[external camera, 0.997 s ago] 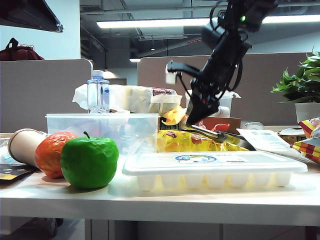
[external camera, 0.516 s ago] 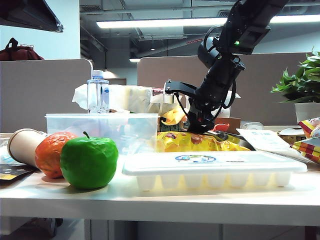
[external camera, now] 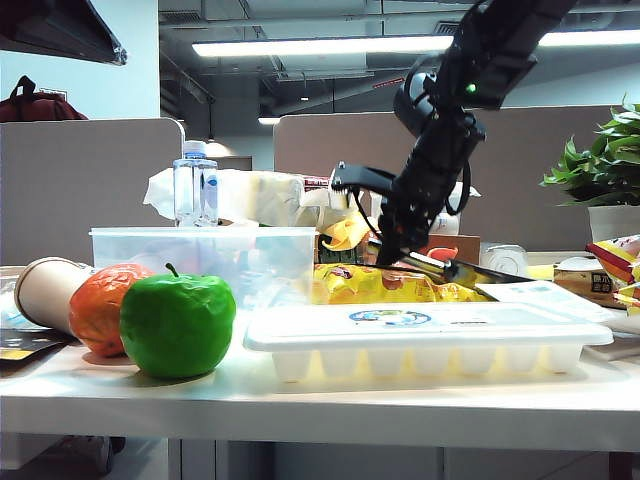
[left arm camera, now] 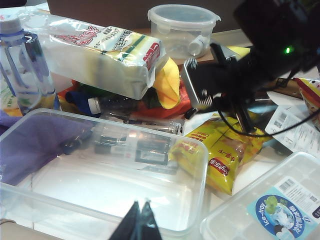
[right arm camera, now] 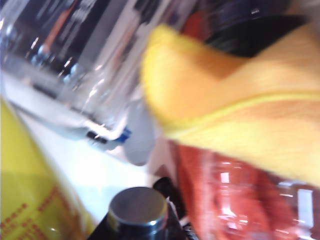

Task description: Pick up the metal ice scoop from the table and place it inside the transparent plastic box.

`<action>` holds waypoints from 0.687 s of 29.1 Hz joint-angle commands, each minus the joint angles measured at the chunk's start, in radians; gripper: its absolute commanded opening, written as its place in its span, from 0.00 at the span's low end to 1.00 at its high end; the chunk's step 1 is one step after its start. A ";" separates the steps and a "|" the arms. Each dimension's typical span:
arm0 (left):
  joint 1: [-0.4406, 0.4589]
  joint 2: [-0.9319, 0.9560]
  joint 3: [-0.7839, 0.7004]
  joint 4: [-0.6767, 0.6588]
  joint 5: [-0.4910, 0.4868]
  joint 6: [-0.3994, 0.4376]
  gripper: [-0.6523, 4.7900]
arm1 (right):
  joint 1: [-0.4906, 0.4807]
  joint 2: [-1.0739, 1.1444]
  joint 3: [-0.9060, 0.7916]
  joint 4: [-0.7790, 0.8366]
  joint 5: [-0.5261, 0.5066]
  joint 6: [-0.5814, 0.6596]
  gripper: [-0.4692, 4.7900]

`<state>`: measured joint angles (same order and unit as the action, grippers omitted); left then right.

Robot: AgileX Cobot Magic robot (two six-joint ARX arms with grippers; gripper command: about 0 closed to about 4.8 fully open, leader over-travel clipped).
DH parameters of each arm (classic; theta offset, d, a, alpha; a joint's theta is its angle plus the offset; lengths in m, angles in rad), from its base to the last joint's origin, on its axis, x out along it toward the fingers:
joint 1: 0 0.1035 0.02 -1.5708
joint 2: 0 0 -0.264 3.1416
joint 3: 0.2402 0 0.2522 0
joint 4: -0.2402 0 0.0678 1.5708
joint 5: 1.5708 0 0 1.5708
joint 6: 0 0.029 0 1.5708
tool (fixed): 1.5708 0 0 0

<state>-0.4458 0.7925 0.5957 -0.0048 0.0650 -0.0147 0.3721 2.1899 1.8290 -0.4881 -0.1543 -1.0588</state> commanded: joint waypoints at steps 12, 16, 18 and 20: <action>0.000 -0.027 0.006 0.005 0.002 0.007 0.11 | 0.045 -0.208 0.201 -0.031 -0.274 0.702 0.08; 0.000 -0.063 0.006 0.003 0.003 0.007 0.11 | 0.078 -0.208 0.233 0.037 -0.367 0.868 0.08; 0.001 -0.089 0.006 0.002 0.000 0.007 0.11 | 0.104 -0.207 0.234 0.149 -0.440 0.983 0.08; 0.001 -0.102 0.006 0.002 0.003 0.007 0.11 | 0.125 -0.203 0.234 0.210 -0.472 1.040 0.08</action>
<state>-0.4461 0.6987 0.5957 -0.0120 0.0647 -0.0147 0.4828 1.9923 2.0533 -0.3763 -0.5812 -0.0994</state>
